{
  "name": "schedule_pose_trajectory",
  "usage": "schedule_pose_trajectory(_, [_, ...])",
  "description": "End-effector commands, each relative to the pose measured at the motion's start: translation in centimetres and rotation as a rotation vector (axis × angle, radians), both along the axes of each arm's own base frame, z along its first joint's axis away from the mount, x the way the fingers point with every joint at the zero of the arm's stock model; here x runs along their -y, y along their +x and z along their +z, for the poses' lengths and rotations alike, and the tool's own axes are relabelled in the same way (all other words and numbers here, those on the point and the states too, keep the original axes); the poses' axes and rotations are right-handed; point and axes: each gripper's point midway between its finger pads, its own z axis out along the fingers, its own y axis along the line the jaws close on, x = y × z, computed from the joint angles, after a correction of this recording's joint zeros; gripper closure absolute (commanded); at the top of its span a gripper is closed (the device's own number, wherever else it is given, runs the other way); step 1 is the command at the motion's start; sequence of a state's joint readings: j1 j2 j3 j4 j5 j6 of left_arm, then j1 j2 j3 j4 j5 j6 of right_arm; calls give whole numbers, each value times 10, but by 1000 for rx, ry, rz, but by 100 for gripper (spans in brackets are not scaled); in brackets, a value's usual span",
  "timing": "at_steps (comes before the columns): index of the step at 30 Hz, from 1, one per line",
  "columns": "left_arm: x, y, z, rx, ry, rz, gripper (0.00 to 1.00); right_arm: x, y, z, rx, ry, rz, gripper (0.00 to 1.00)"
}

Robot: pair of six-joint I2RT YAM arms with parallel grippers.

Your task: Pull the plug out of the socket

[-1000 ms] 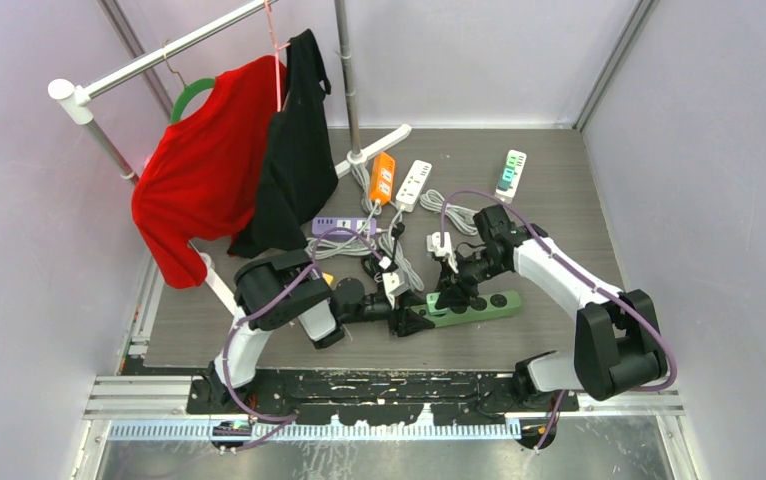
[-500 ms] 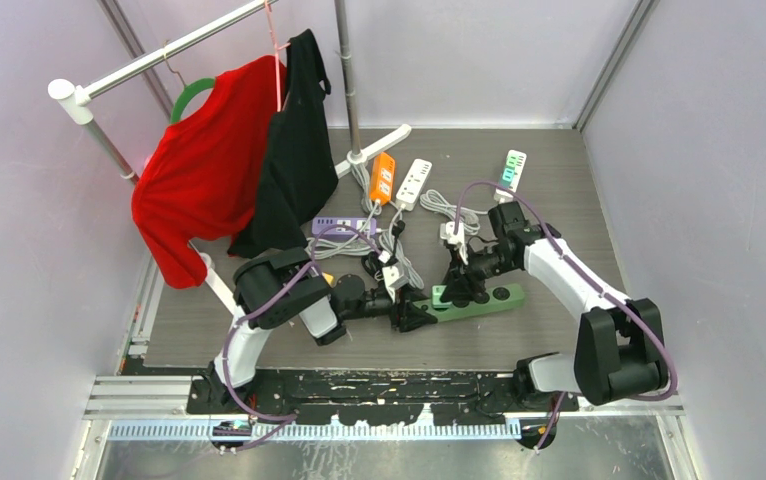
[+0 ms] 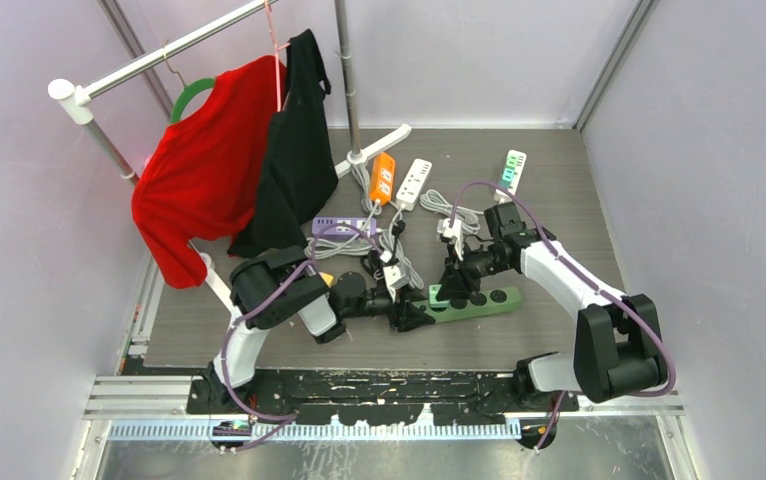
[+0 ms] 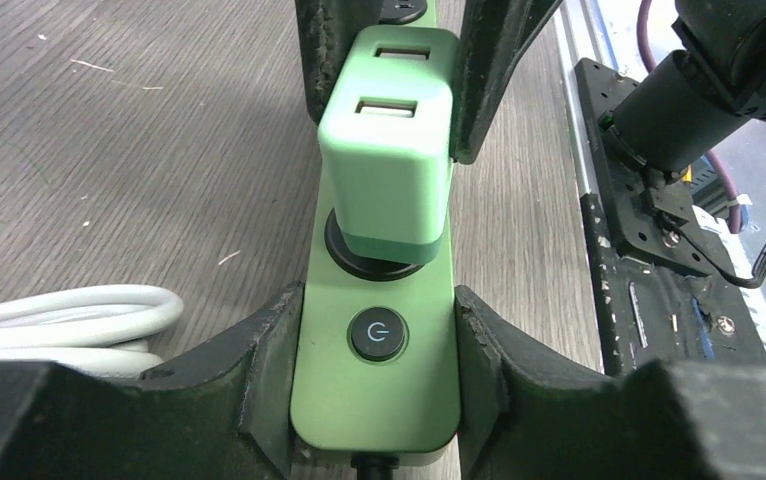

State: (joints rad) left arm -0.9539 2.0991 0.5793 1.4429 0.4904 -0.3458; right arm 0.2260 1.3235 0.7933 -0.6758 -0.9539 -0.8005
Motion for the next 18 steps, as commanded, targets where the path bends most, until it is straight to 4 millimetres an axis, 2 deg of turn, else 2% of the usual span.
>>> schedule_pose_trajectory(1, [-28, -14, -66, -115, 259, 29, 100, -4, 61, 26, 158, 19, -155, 99])
schedule_pose_trajectory(3, [-27, -15, -69, -111, 278, 24, 100, -3, 61, 30, 173, 23, -152, 99])
schedule_pose_trajectory(7, [-24, -17, -72, -106, 293, 12, 100, -1, 43, 42, 239, 47, -45, 99])
schedule_pose_trajectory(13, [-24, -18, -73, -107, 295, 5, 100, 4, 28, 54, 313, 82, 43, 99])
schedule_pose_trajectory(15, [-24, -18, -74, -114, 302, 3, 100, 4, 19, 57, 348, 97, 102, 99])
schedule_pose_trajectory(18, [-23, -19, -76, -119, 311, -1, 100, 3, -8, 55, 395, 141, 224, 99])
